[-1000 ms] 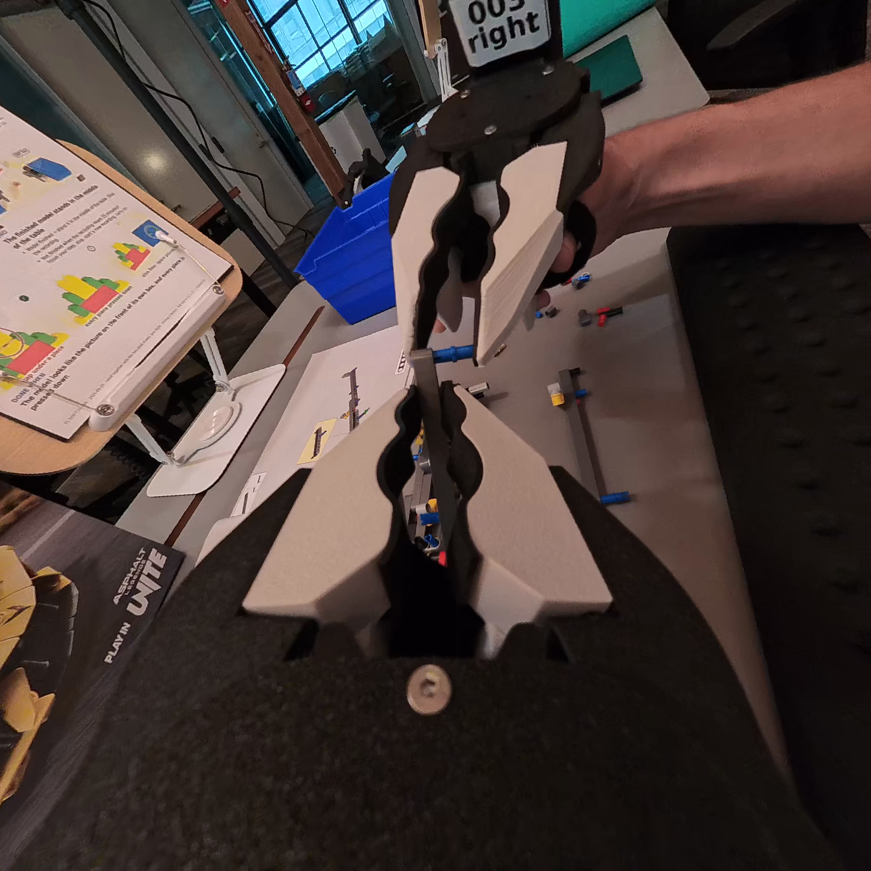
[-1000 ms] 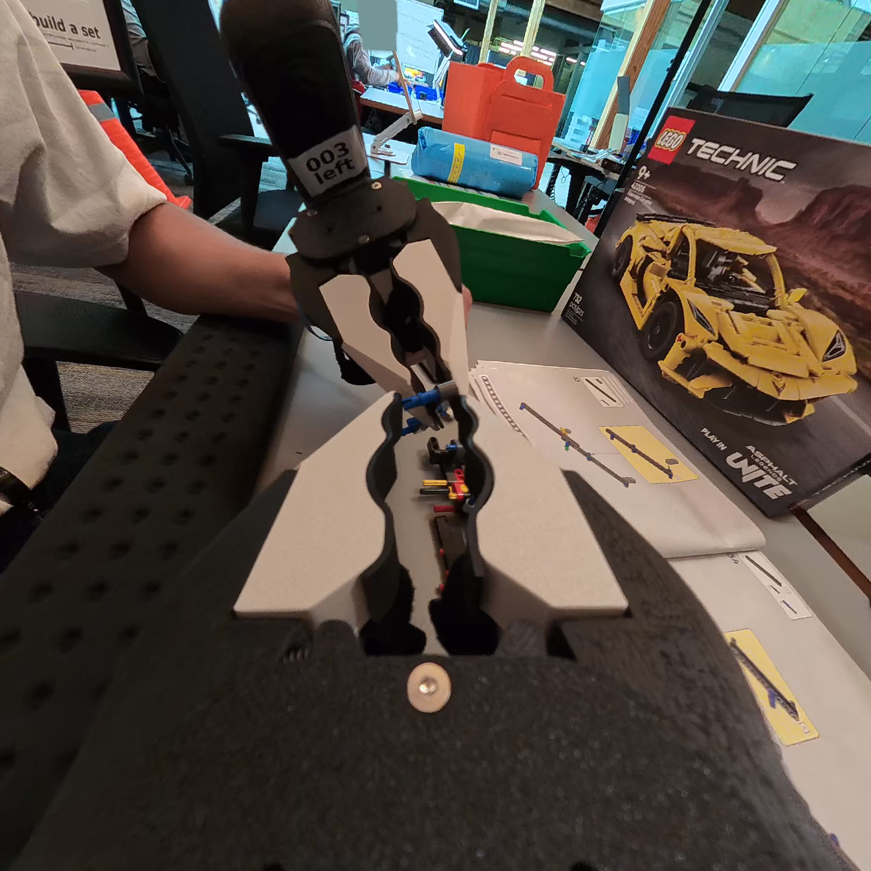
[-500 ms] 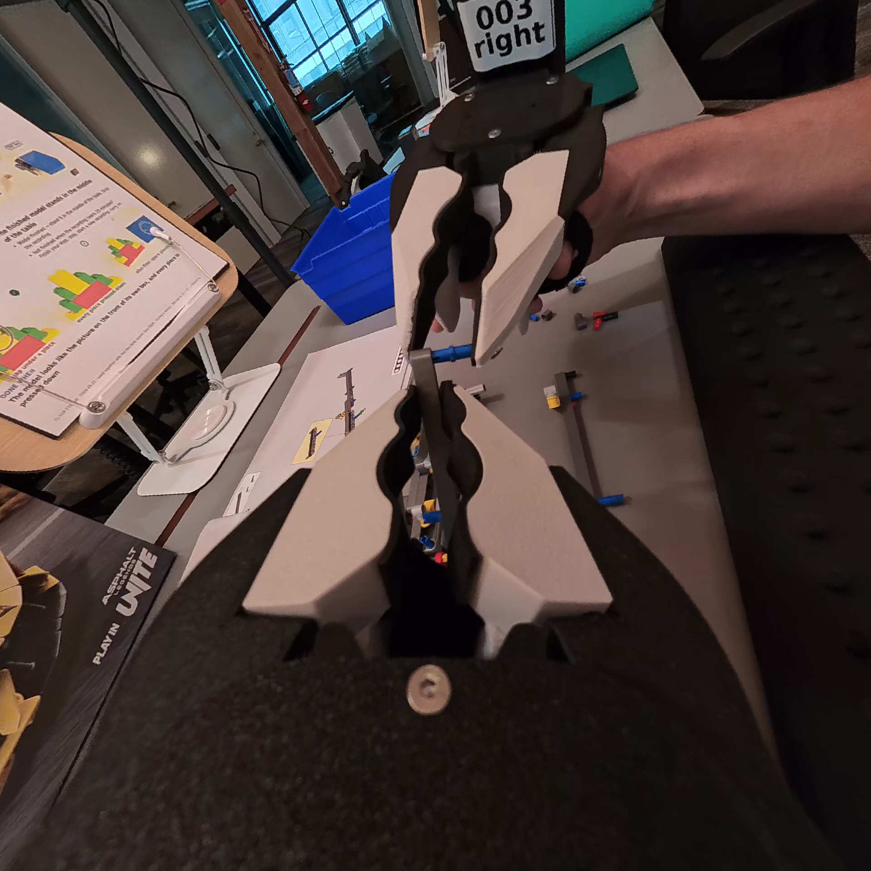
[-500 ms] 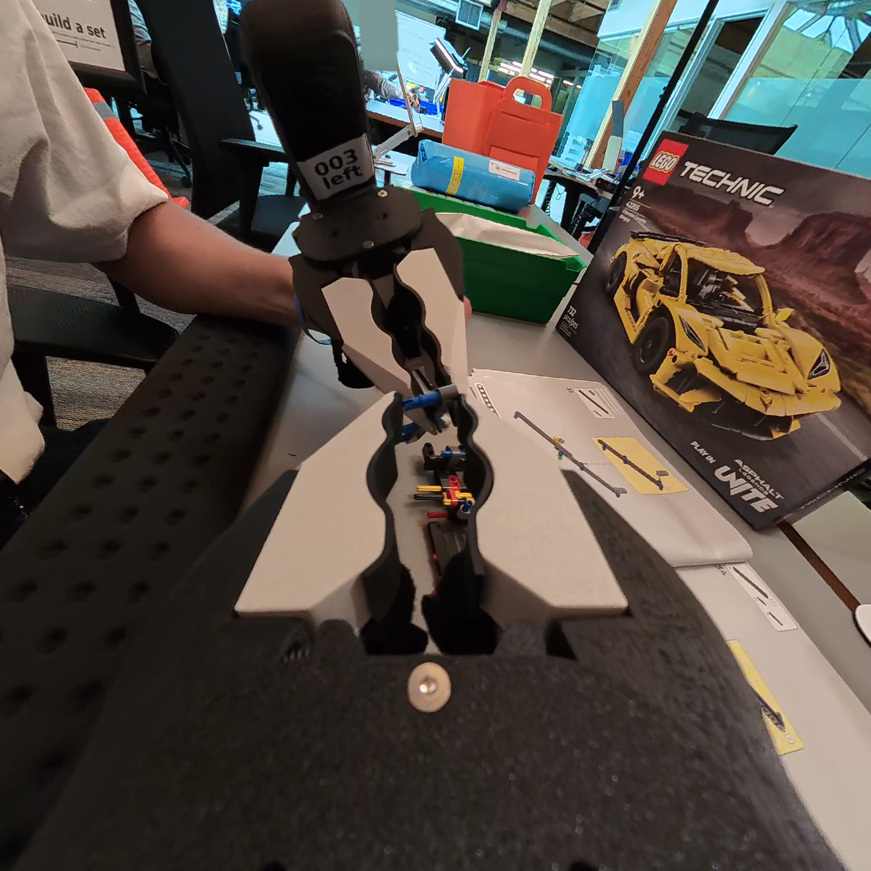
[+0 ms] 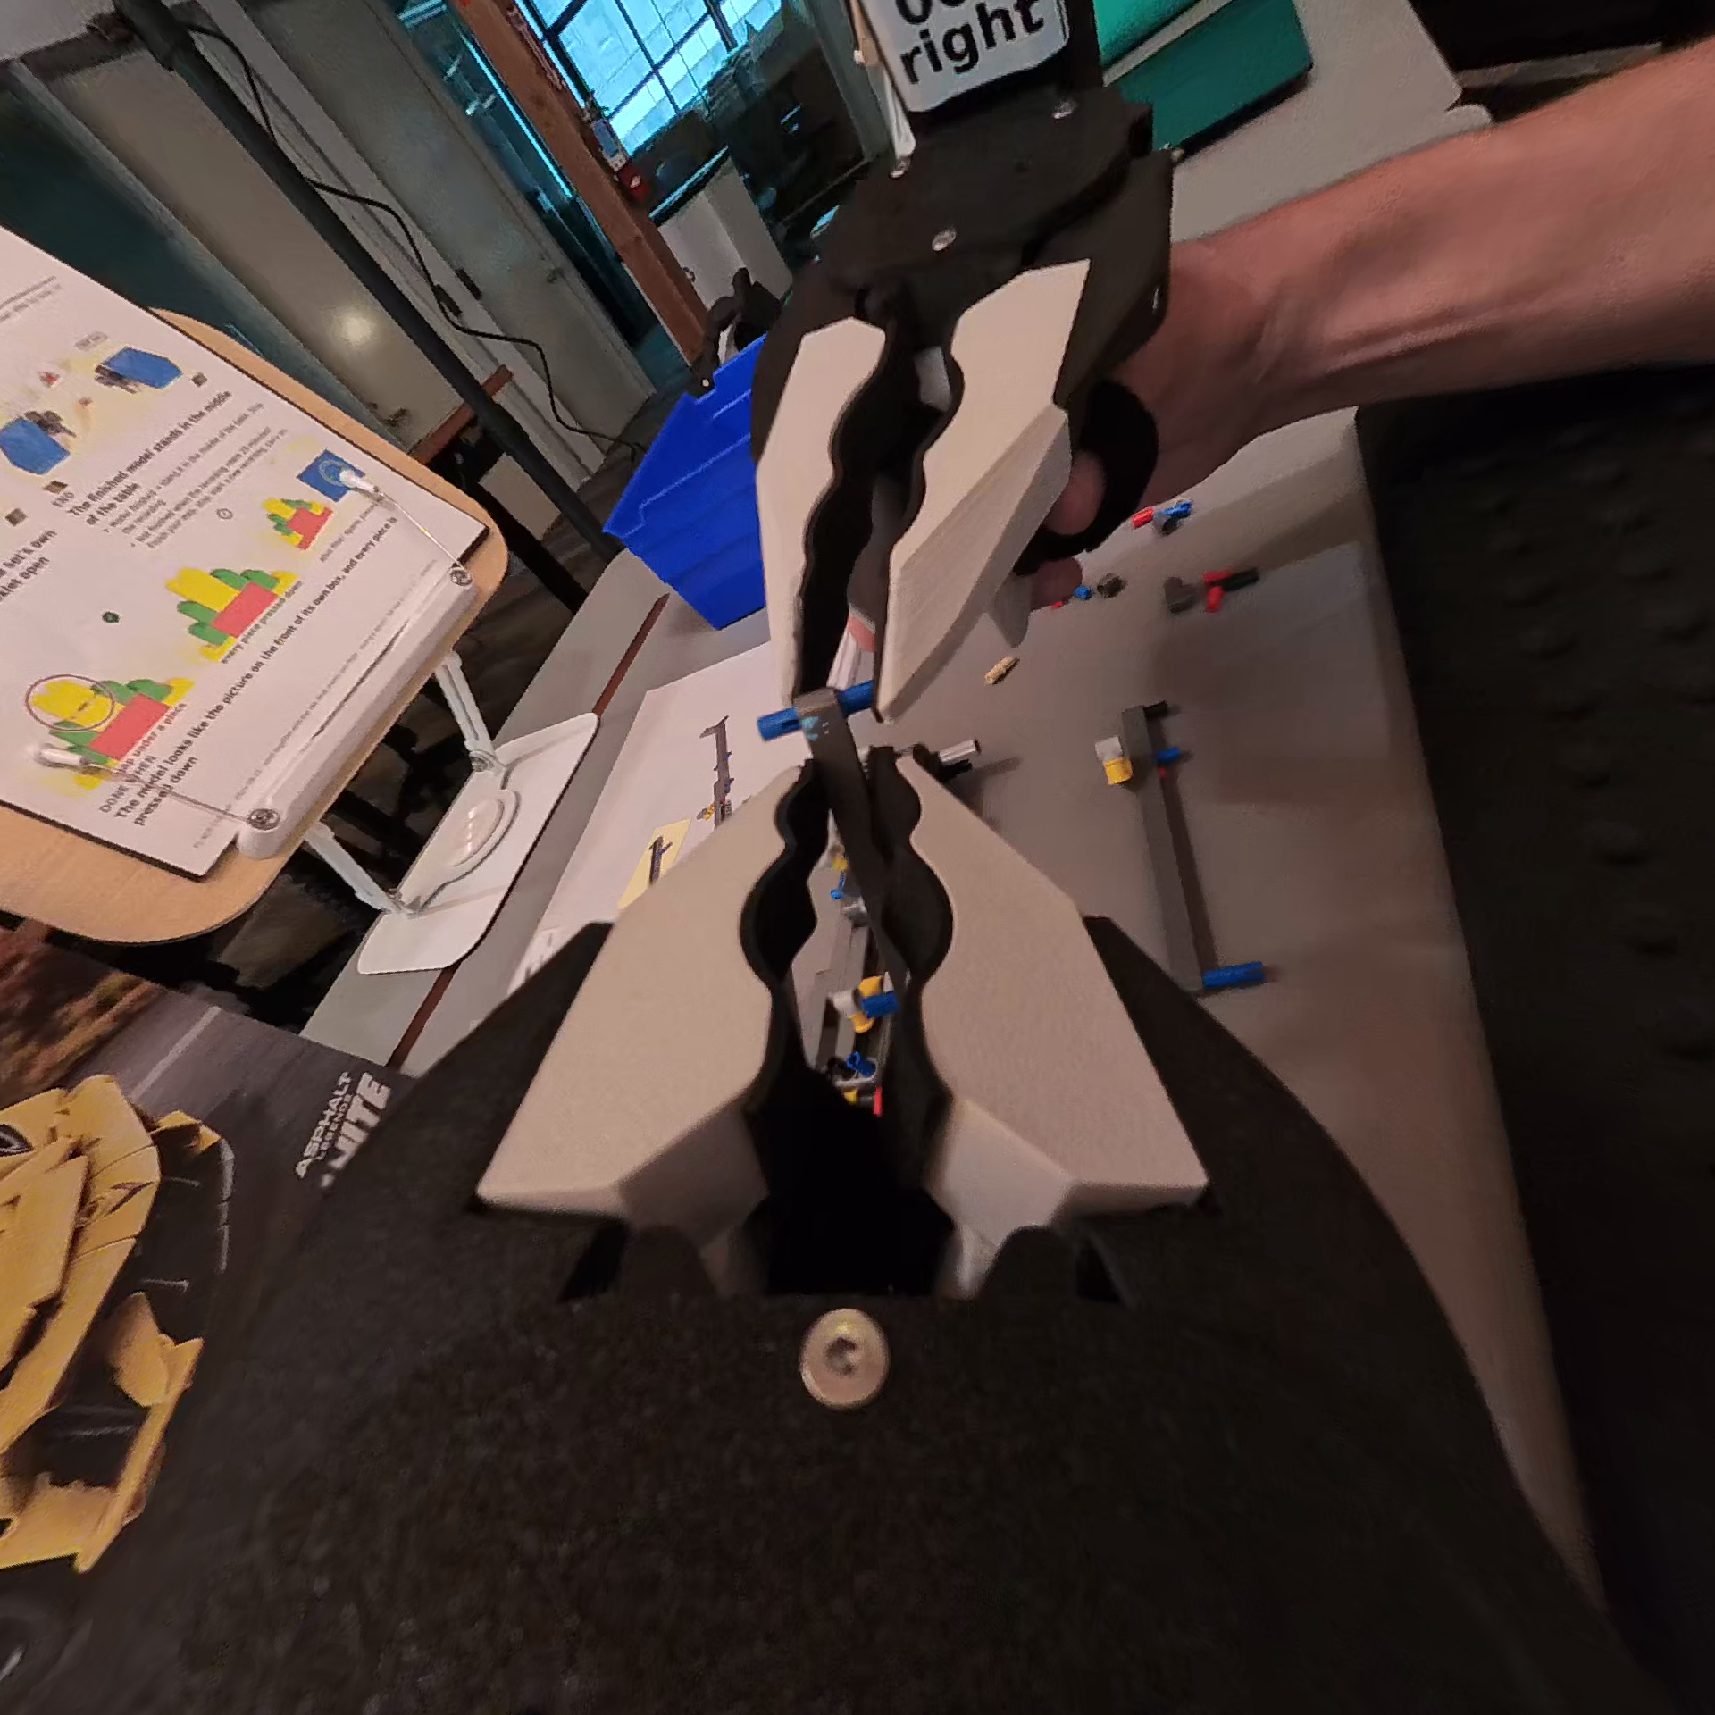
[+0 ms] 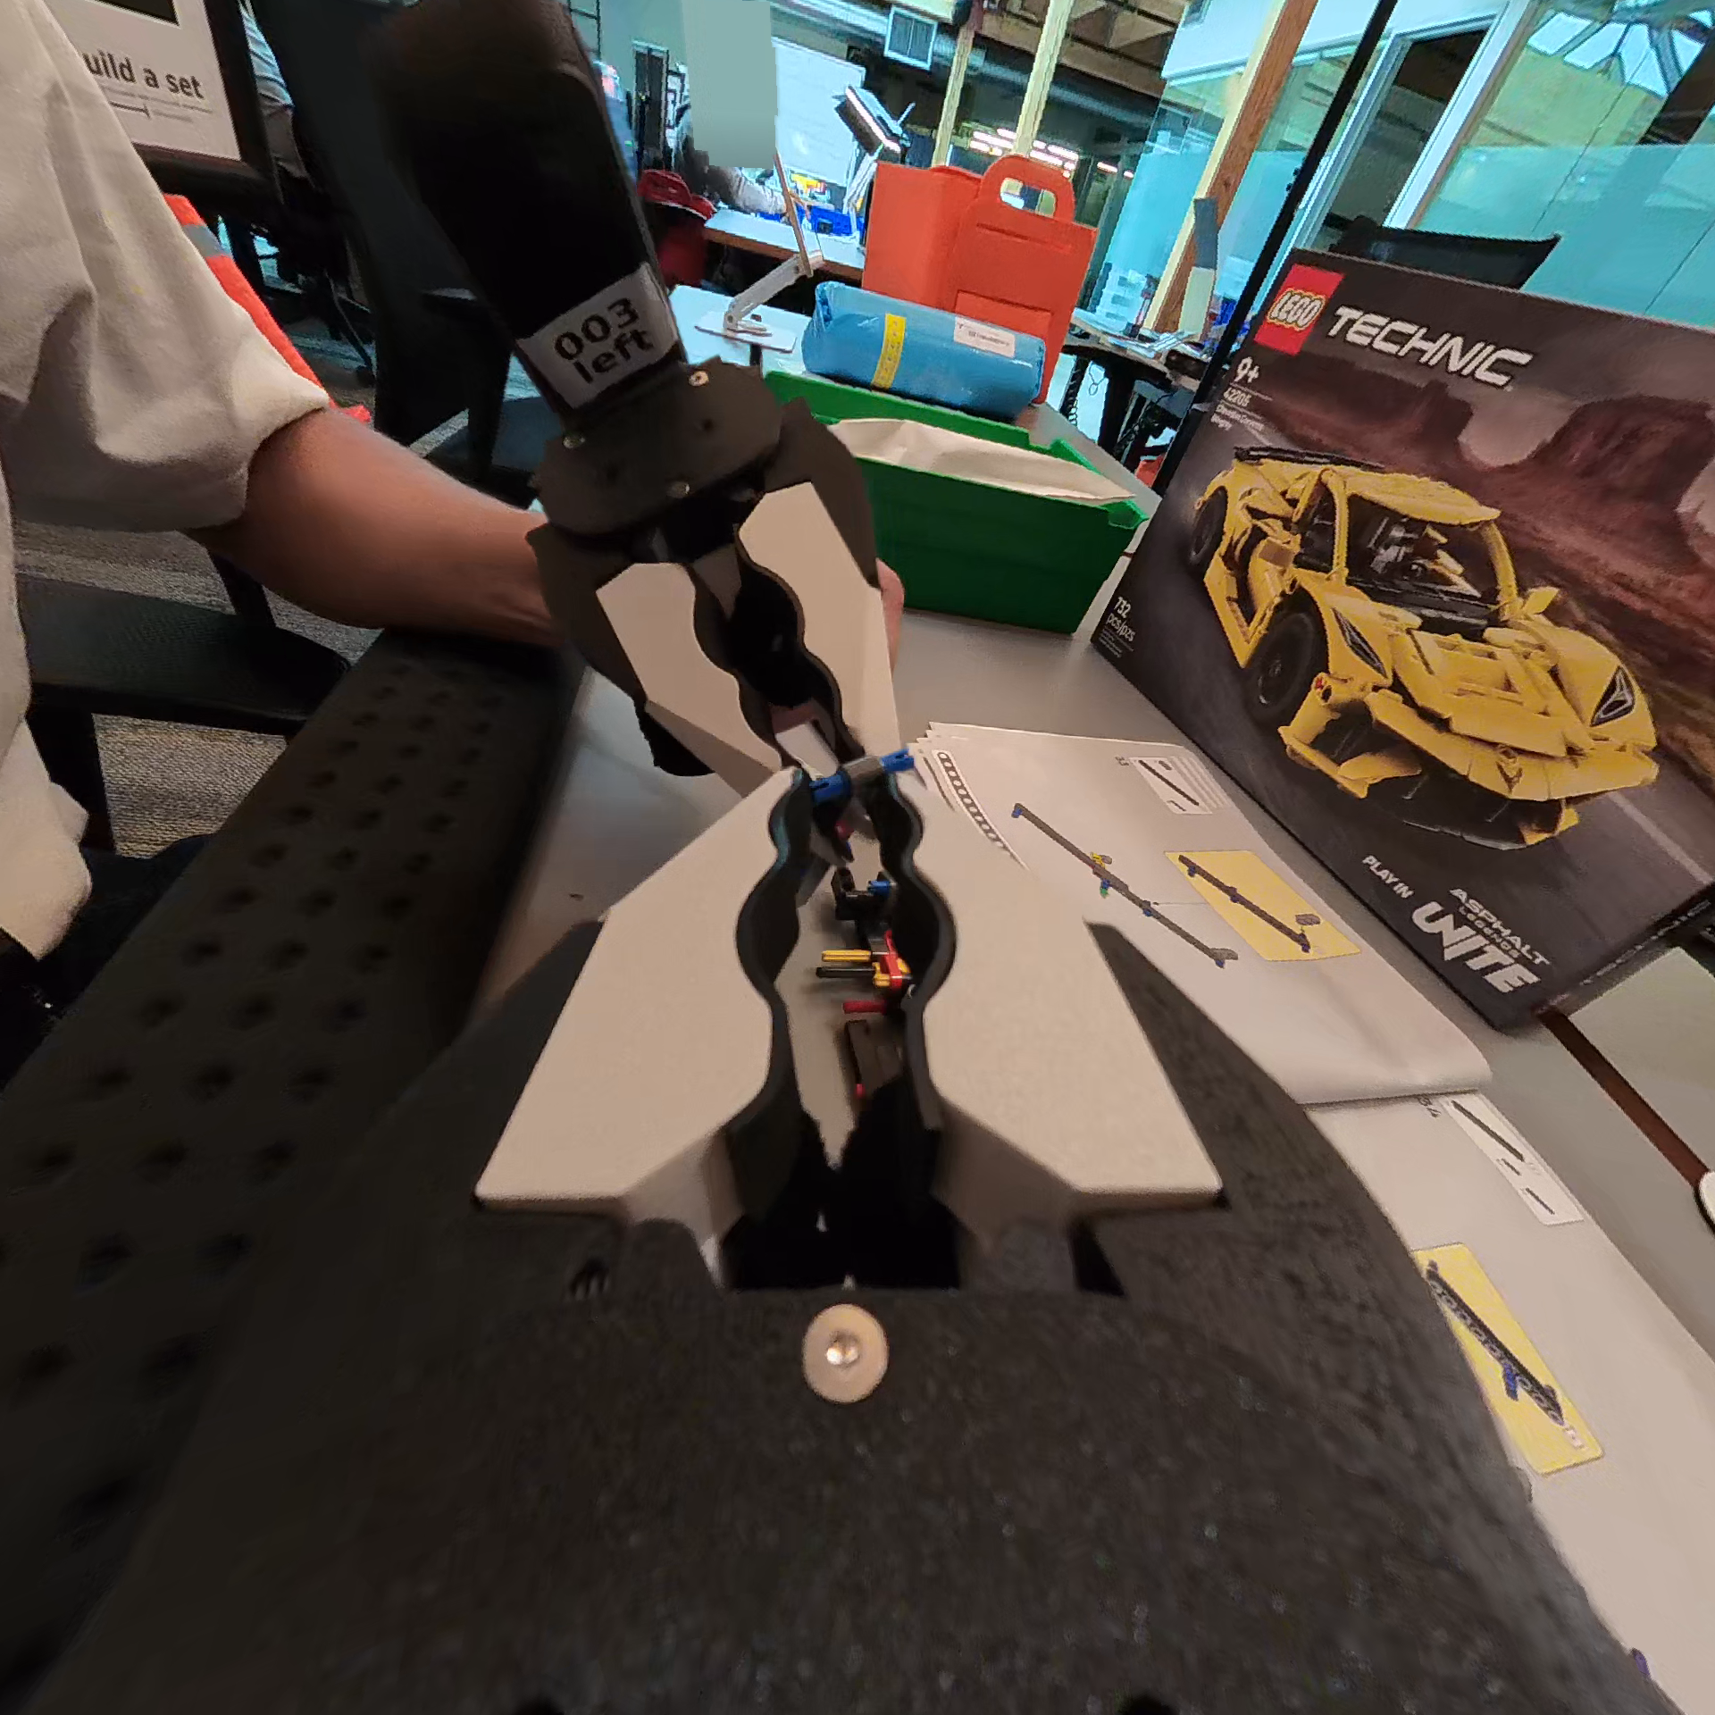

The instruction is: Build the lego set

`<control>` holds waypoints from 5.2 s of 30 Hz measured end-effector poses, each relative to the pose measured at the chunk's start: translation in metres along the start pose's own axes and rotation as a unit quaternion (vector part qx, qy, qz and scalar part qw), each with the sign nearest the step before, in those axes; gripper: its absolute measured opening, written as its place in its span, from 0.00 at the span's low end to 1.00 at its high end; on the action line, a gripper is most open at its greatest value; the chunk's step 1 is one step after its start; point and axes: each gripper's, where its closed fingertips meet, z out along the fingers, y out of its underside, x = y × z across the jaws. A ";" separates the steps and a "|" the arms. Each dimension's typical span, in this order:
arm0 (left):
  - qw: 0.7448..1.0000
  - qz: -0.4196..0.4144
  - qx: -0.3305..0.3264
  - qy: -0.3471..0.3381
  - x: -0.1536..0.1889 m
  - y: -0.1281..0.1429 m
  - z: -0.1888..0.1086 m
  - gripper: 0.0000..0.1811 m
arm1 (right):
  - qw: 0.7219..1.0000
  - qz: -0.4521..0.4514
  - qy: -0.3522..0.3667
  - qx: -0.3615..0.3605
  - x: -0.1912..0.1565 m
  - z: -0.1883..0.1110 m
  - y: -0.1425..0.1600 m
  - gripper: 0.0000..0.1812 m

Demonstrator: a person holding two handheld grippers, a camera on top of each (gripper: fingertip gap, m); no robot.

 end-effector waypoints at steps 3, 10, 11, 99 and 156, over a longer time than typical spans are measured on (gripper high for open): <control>1.000 -0.013 0.004 0.004 -0.002 -0.001 -0.001 0.04 | 1.000 0.017 0.002 0.015 0.002 0.001 -0.001 0.07; 0.998 -0.034 -0.012 -0.043 -0.022 0.007 -0.002 0.04 | 0.991 0.119 0.037 0.040 0.016 0.008 -0.003 0.06; 0.998 -0.020 -0.028 -0.055 -0.025 0.012 -0.001 0.04 | 0.989 0.137 0.045 0.035 0.020 0.008 0.000 0.06; 0.951 -0.277 0.065 0.119 0.046 -0.013 -0.037 0.04 | 0.955 0.280 -0.055 0.078 -0.050 0.012 0.001 0.03; 0.976 -0.021 -0.199 0.080 0.073 0.065 -0.041 0.07 | 0.945 0.298 -0.027 -0.135 -0.057 0.012 0.077 0.03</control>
